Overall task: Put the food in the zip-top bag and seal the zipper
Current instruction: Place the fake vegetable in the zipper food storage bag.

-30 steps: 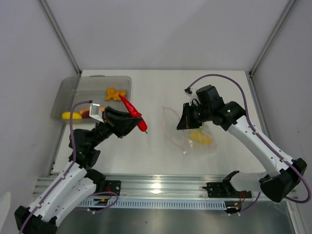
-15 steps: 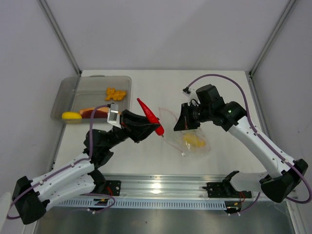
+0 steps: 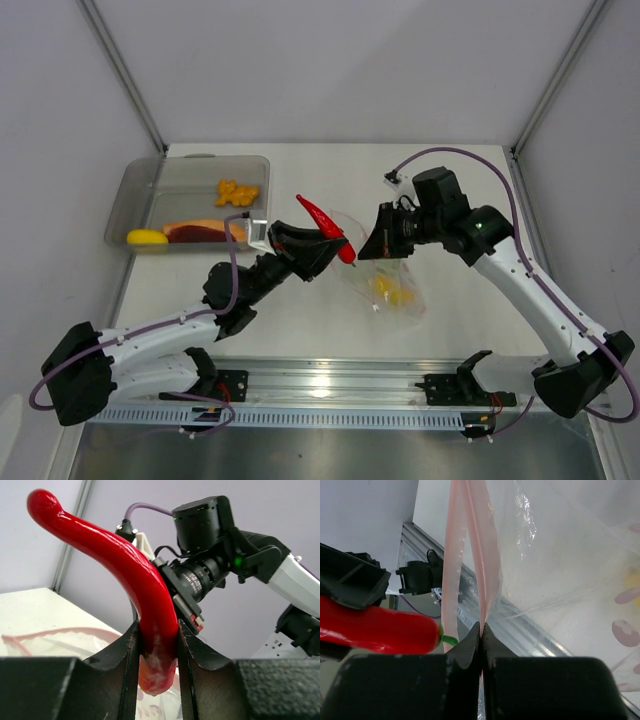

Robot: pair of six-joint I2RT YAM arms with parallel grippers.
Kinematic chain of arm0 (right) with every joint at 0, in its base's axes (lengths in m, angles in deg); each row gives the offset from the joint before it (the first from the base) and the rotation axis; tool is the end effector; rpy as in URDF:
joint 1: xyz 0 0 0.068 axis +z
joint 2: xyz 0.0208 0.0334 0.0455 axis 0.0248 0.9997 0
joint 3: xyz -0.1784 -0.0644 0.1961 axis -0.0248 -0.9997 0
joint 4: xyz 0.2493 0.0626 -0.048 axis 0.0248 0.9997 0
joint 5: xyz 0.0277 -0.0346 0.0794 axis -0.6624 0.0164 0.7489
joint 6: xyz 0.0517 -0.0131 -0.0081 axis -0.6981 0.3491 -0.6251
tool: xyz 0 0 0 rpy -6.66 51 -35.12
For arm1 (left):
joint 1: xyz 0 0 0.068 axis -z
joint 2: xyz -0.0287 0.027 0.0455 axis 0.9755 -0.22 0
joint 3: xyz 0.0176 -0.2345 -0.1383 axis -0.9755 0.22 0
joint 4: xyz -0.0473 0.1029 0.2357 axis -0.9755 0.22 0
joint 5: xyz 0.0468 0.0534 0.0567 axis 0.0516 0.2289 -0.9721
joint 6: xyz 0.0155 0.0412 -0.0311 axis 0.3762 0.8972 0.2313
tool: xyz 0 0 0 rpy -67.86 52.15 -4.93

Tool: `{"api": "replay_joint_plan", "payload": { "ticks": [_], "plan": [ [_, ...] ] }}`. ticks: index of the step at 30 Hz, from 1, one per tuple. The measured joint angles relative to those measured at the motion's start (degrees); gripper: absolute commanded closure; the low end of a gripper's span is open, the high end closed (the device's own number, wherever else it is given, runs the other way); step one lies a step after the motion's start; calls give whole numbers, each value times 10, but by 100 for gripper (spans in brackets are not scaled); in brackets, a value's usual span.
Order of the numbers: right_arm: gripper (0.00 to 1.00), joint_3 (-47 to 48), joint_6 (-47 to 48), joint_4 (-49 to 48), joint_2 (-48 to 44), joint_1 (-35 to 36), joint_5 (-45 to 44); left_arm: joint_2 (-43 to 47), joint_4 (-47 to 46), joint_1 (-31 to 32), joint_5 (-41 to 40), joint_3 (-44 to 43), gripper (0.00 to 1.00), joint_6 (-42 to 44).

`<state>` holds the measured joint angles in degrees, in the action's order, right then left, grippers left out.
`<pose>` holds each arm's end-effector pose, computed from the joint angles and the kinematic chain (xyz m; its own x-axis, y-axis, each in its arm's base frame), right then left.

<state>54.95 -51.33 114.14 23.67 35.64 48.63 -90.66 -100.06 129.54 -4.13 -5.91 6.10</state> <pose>0.1988 0.1562 0.3822 -0.8673 -0.0686 -0.4930 -0.4204 0.6315 0.6516 0.1338 -0.1785 0.3248 -0.1939 -0.6107 -0.7678 0.8686 0.2569 -0.4237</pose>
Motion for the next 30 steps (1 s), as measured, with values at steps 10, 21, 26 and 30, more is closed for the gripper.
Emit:
{"api": "replay_joint_plan", "payload": {
  "ticks": [10,21,26,30],
  "plan": [
    [100,0,-11,-4,-19,-21,12,-42,-15,21,-26,8,77,-1],
    [100,-5,-14,-11,-22,-33,17,-49,10,41,-28,9,1,-18],
    [100,-10,-14,-12,-24,-37,17,-36,44,43,-31,8,1,-15],
    [100,-22,-14,-13,-33,-39,17,-9,89,44,-38,3,1,-4]
  ]
}}
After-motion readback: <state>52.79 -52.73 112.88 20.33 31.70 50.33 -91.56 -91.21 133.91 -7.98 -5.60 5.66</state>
